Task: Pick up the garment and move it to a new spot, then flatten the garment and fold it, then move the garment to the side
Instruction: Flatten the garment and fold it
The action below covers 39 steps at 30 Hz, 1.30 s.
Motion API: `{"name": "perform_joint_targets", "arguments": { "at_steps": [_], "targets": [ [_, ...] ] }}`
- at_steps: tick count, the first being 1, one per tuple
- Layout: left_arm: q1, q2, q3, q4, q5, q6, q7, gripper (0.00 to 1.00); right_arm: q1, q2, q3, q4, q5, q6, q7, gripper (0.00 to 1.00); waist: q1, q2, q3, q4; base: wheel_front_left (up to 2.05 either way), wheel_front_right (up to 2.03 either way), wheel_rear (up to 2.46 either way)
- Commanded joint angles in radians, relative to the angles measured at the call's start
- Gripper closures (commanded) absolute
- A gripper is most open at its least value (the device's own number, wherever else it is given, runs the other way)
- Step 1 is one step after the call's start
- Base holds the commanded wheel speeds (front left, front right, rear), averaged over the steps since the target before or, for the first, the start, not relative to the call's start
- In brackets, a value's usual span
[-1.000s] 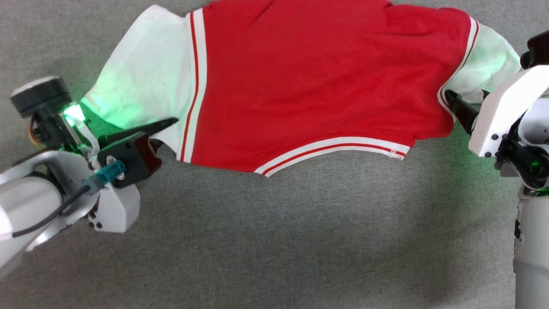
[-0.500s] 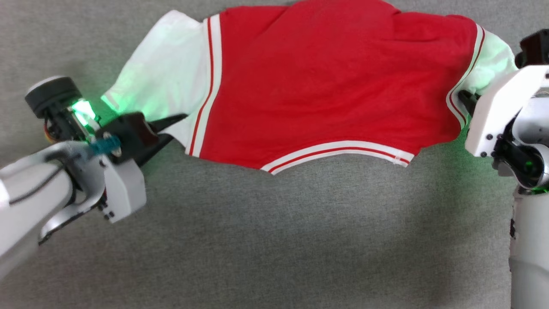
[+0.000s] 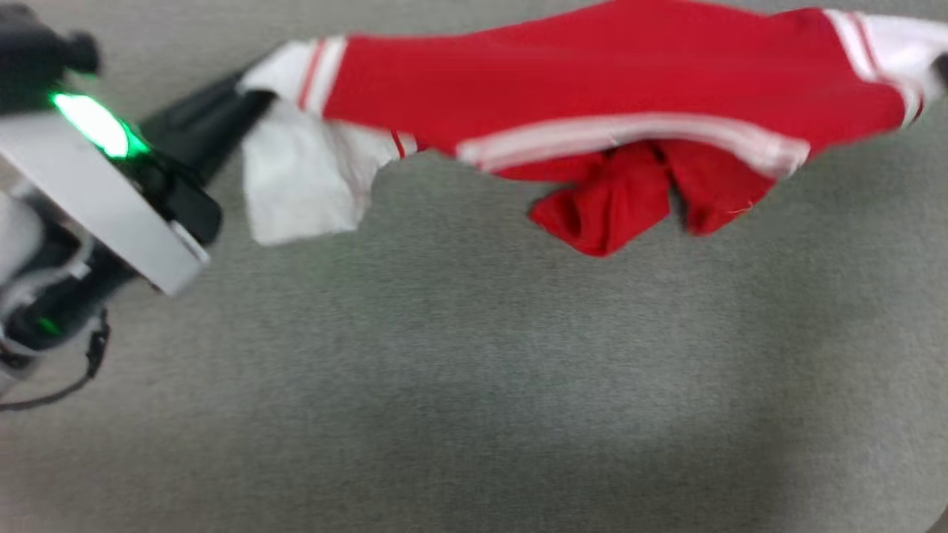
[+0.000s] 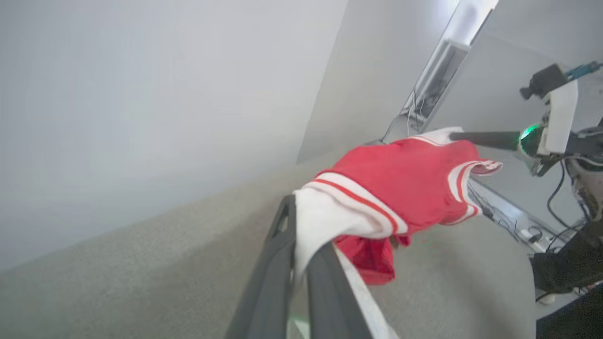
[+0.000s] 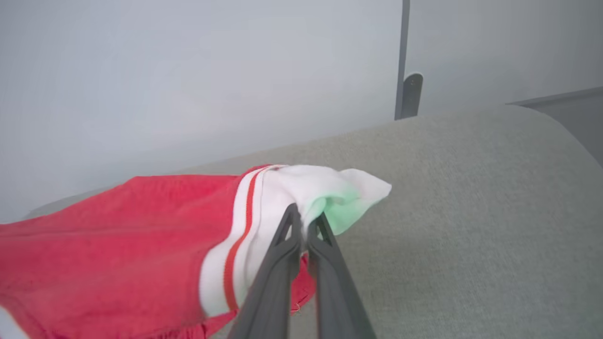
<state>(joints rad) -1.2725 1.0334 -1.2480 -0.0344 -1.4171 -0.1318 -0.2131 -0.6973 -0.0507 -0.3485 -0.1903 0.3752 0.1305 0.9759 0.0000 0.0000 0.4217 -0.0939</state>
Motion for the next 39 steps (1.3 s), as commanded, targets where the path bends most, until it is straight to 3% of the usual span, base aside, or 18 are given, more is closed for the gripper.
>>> {"name": "perform_joint_targets", "arguments": {
  "at_steps": [1, 6, 12, 19, 23, 27, 32, 39],
  "targets": [
    [-0.010, 0.011, 0.012, -0.003, -0.034, 0.003, -0.007, 1.00, -0.019, 0.001, -0.006, 0.005, 0.001, 0.000, -0.005, 1.00, 0.0000, 0.0000, -0.048, 0.057, 0.00, 0.00, 0.00],
    [-0.009, -0.009, 0.045, 0.062, -0.181, 0.003, 0.009, 1.00, -0.098, -0.002, -0.034, 0.101, -0.021, 0.000, -0.082, 1.00, 0.0000, 0.0000, -0.029, 0.098, 0.00, 0.00, 0.00],
    [-0.101, -0.124, 0.141, 0.290, -0.331, 0.003, 0.129, 1.00, -0.373, -0.002, -0.111, 0.421, -0.009, 0.000, -0.376, 1.00, 0.0000, 0.0000, 0.045, 0.116, 0.00, 0.00, 0.00],
    [-0.350, -0.235, 0.272, 0.576, -0.276, 0.003, 0.132, 1.00, -0.799, -0.011, -0.177, 0.769, -0.107, -0.001, -0.751, 1.00, 0.0000, 0.0000, 0.100, 0.098, 0.00, 0.00, 0.00],
    [-0.468, -0.247, 0.312, 0.638, -0.208, 0.004, 0.094, 1.00, -0.977, -0.009, -0.209, 0.901, -0.170, -0.001, -0.903, 1.00, 0.0000, 0.0000, 0.103, 0.087, 0.00, 0.00, 0.00],
    [-0.517, -0.250, 0.336, 0.647, -0.206, 0.004, 0.112, 1.00, -1.079, -0.010, -0.199, 1.021, -0.211, -0.001, -0.963, 1.00, 0.0000, 0.0000, 0.108, 0.081, 0.00, 0.00, 0.00],
    [-0.400, -0.217, 0.354, 0.583, -0.275, 0.003, 0.200, 1.00, -1.046, -0.005, -0.165, 1.115, -0.255, -0.001, -0.975, 1.00, 0.0000, 0.0000, 0.112, 0.091, 0.00, 0.00, 0.00],
    [-0.077, -0.135, 0.379, 0.365, -0.325, 0.003, 0.245, 1.00, -0.808, -0.005, -0.068, 1.047, -0.184, -0.001, -0.896, 1.00, 0.0000, 0.0000, 0.086, 0.106, 0.00, 0.00, 0.00]
  ]
}}
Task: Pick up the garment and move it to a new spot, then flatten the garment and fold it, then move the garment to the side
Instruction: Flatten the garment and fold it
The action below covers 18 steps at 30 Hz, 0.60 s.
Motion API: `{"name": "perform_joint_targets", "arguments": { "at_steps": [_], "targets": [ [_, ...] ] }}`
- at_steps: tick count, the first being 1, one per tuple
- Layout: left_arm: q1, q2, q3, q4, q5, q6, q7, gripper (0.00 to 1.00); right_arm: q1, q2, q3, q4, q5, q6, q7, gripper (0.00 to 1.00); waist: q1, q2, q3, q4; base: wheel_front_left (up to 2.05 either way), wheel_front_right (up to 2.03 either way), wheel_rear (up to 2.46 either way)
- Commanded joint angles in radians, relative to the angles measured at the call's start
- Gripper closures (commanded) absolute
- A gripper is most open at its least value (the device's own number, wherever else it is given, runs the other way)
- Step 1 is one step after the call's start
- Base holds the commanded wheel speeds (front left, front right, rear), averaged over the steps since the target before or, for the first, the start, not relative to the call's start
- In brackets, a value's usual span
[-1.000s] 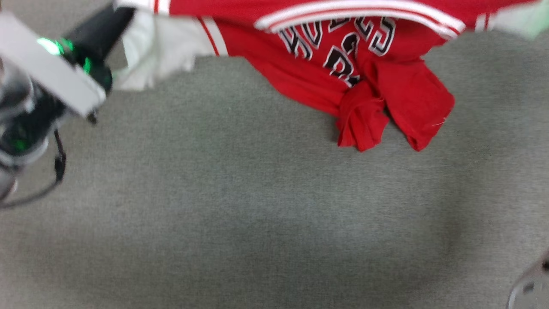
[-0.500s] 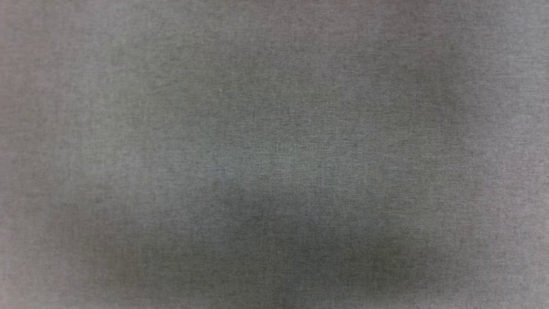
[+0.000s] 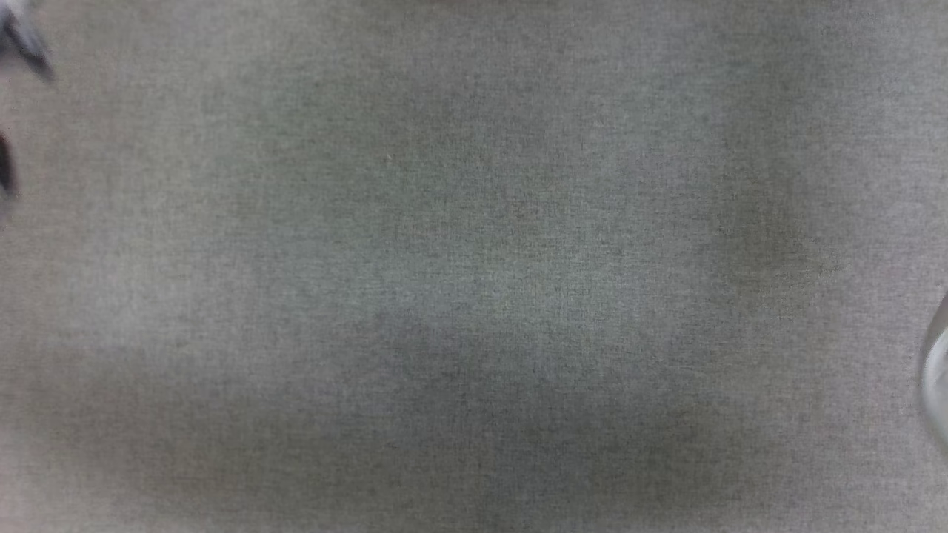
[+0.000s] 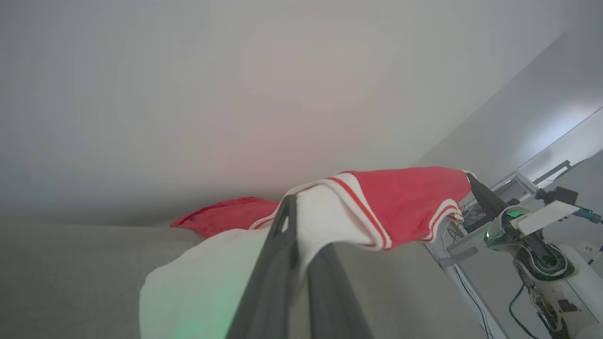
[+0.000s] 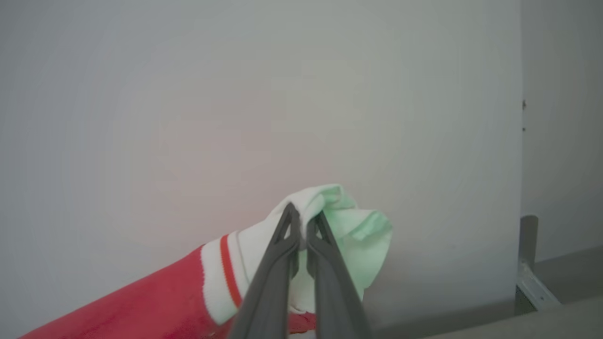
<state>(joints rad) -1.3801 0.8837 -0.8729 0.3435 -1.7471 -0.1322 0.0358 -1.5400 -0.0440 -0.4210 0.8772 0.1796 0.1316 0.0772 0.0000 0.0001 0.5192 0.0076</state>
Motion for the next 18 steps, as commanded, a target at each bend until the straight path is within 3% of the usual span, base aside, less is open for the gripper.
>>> {"name": "perform_joint_targets", "arguments": {
  "at_steps": [1, 4, 8, 14, 18],
  "targets": [
    [0.083, 0.027, 0.008, -0.053, 0.006, 0.003, -0.006, 1.00, 0.089, -0.012, 0.022, -0.057, 0.028, -0.002, 0.028, 1.00, 0.0000, -0.0001, -0.020, 0.005, 0.00, 0.00, 0.00],
    [0.228, 0.050, 0.031, -0.165, 0.001, 0.003, -0.011, 1.00, 0.277, -0.010, 0.078, -0.210, 0.086, -0.002, 0.124, 1.00, 0.0000, -0.0001, -0.047, 0.007, 0.00, 0.00, 0.00],
    [0.416, 0.081, 0.043, -0.284, 0.040, 0.003, -0.062, 1.00, 0.582, -0.008, 0.142, -0.506, 0.146, -0.001, 0.304, 1.00, 0.0000, -0.0001, -0.091, 0.008, 0.00, 0.00, 0.00],
    [0.660, 0.113, 0.066, -0.387, 0.056, 0.003, -0.183, 1.00, 1.022, -0.008, 0.128, -0.961, 0.203, -0.001, 0.554, 1.00, 0.0000, -0.0001, -0.157, 0.010, 0.00, 0.00, 0.00],
    [0.806, 0.138, 0.083, -0.429, 0.058, 0.003, -0.245, 1.00, 1.222, -0.008, 0.115, -1.143, 0.250, -0.002, 0.652, 1.00, 0.0000, -0.0001, -0.182, 0.009, 0.00, 0.00, 0.00]
  ]
}}
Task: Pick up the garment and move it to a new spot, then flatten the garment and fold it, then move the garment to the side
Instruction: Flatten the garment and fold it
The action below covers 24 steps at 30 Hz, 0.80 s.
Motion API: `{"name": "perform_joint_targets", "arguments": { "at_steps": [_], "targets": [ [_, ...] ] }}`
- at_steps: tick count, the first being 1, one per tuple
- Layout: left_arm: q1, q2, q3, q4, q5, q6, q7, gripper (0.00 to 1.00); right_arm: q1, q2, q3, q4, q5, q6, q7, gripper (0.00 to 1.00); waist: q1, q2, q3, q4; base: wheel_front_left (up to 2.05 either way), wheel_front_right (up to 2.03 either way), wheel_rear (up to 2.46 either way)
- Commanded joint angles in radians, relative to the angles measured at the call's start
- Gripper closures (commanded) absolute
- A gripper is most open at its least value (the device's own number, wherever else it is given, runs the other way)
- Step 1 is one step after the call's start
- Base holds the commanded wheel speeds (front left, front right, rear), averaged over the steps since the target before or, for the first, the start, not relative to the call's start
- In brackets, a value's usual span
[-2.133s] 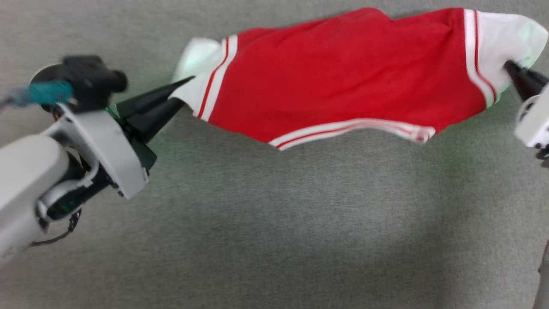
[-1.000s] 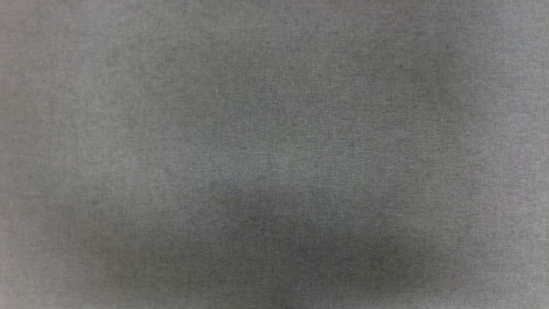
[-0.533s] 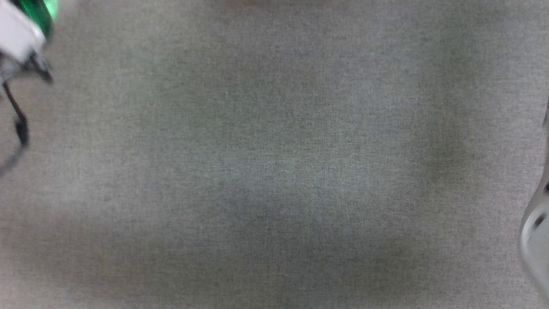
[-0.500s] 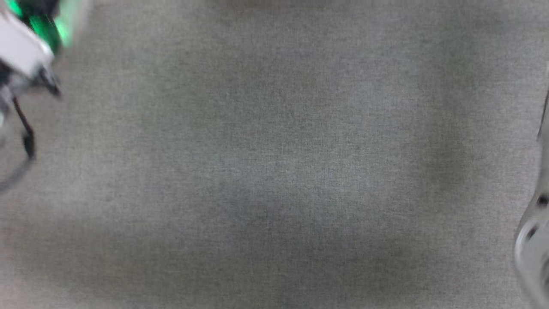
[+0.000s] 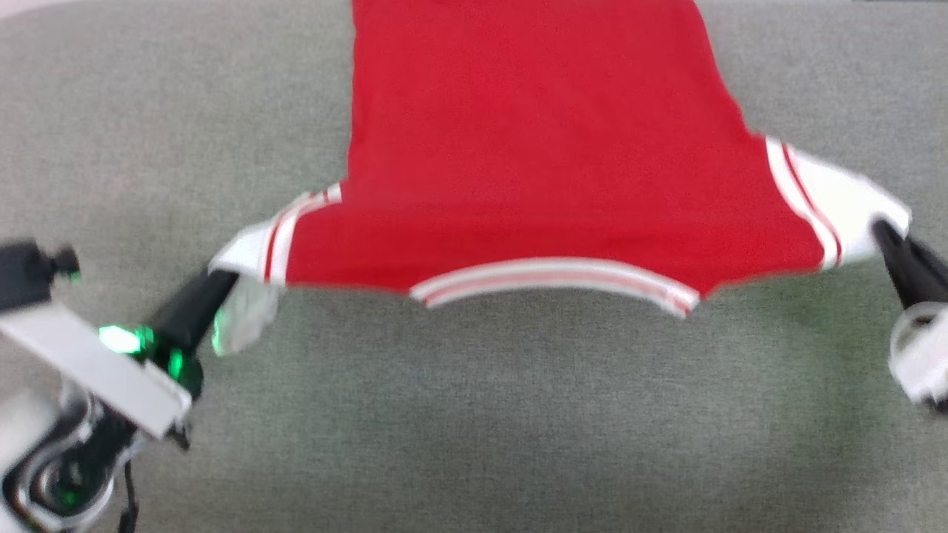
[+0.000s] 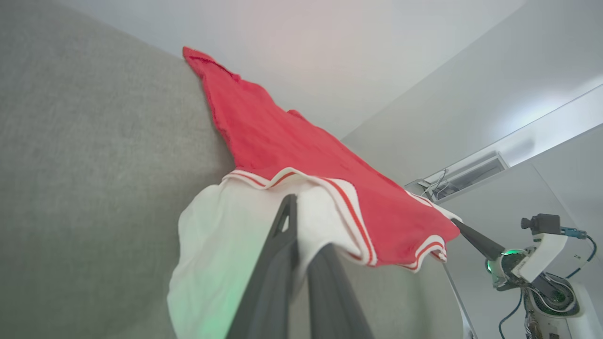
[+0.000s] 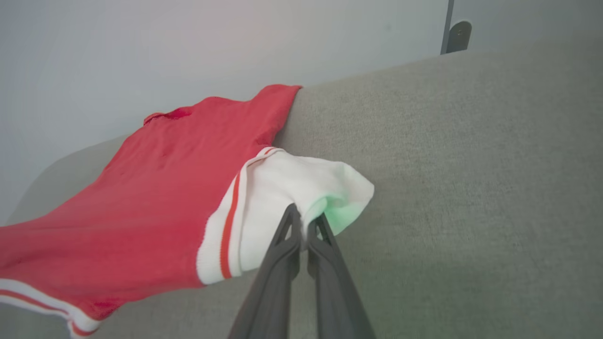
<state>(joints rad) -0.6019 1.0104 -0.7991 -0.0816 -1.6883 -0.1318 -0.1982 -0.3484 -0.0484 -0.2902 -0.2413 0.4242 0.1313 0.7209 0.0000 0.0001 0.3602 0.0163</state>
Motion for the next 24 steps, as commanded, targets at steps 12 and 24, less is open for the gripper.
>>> {"name": "perform_joint_targets", "arguments": {
  "at_steps": [12, 24],
  "targets": [
    [0.380, 0.083, 0.109, -0.115, 0.050, 0.003, -0.067, 1.00, 0.399, -0.004, -0.085, -0.277, 0.108, -0.001, 0.157, 1.00, 0.0000, -0.0001, -0.045, 0.012, 0.00, 0.00, 0.00],
    [0.524, 0.050, 0.133, -0.078, 0.186, 0.003, -0.051, 1.00, 0.548, -0.003, 0.006, -0.273, 0.085, -0.001, 0.215, 1.00, 0.0000, -0.0001, -0.024, 0.014, 0.00, 0.00, 0.00]
  ]
}}
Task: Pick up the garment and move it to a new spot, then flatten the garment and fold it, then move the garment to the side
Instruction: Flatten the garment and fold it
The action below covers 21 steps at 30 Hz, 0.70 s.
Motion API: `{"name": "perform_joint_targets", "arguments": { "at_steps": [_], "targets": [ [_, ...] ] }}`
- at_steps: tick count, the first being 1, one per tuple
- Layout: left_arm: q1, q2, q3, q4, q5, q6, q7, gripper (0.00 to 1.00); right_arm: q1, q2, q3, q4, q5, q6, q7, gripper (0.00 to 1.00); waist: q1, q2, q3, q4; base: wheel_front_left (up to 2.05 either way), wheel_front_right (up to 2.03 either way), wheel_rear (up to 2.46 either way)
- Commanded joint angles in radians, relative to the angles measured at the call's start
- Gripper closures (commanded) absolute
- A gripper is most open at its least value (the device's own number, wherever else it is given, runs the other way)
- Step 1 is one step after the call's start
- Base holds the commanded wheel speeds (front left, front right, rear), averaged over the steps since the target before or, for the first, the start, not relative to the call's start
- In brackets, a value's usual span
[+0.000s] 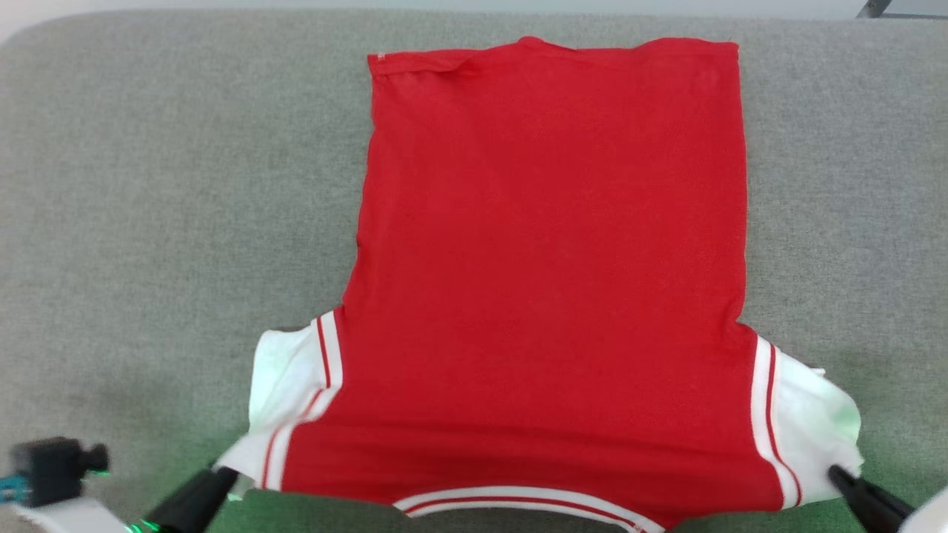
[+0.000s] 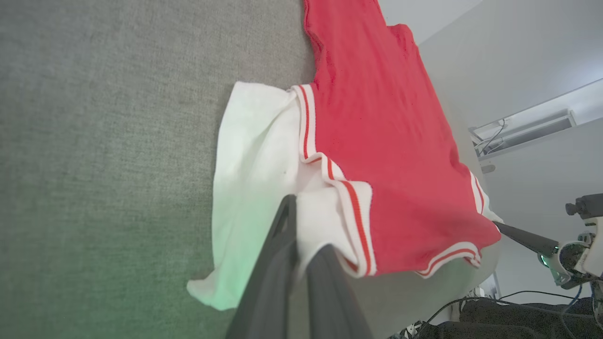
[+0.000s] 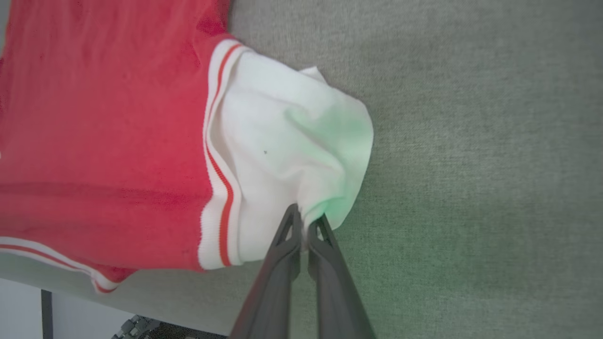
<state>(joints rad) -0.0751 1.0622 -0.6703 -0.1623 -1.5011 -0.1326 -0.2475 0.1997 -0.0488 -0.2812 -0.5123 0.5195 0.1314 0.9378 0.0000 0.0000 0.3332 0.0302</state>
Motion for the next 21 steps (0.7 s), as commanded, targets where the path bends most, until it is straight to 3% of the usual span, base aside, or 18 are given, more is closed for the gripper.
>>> {"name": "perform_joint_targets", "arguments": {
  "at_steps": [1, 10, 21],
  "targets": [
    [-0.013, -0.016, -0.010, 0.019, 0.007, 0.004, 0.007, 1.00, -0.009, -0.003, 0.014, 0.013, -0.031, -0.001, 0.001, 1.00, 0.0000, 0.0000, 0.007, 0.000, 0.00, 0.00, 0.00],
    [-0.117, -0.127, -0.133, 0.168, 0.075, 0.003, 0.059, 1.00, -0.064, -0.001, 0.123, 0.208, -0.176, -0.001, -0.029, 1.00, 0.0000, 0.0000, 0.046, 0.022, 0.00, 0.00, 0.00],
    [-0.205, -0.177, -0.255, 0.306, 0.117, 0.007, 0.035, 1.00, -0.108, 0.006, 0.189, 0.350, -0.242, -0.001, -0.112, 1.00, 0.0000, 0.0000, 0.045, 0.025, 0.00, 0.00, 0.00]
  ]
}}
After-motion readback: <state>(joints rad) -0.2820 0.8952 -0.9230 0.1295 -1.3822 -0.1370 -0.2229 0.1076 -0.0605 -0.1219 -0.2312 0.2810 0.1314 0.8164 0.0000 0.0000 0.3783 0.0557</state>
